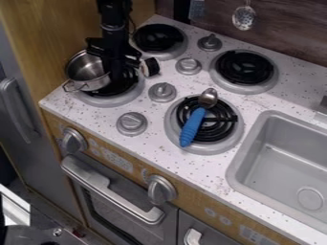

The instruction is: Move the silver pot to the bottom left burner

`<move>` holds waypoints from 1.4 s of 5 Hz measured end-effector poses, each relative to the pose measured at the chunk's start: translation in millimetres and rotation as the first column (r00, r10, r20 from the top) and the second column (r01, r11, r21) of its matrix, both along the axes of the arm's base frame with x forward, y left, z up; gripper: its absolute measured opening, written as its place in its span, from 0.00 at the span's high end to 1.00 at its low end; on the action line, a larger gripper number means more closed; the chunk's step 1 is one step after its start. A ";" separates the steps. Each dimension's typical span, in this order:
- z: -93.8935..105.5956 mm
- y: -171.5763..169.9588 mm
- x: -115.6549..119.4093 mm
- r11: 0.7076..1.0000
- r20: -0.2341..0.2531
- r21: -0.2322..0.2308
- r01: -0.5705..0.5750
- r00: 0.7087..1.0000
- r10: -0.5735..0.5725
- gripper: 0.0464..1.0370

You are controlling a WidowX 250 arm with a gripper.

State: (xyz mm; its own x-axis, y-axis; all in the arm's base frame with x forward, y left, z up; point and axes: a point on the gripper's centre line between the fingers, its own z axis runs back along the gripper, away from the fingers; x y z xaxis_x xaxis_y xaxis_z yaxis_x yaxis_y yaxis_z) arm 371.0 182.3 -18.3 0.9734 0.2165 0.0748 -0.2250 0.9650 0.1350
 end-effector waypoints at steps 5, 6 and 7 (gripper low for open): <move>2.1 -40.3 3.8 1.000 -0.073 -0.016 -0.015 0.997 0.014 0.55; 31.7 -40.4 1.4 1.000 -0.043 -0.003 -0.028 0.999 0.028 0.24; 53.2 -47.4 -12.5 1.000 -0.024 -0.002 -0.027 0.999 0.027 0.04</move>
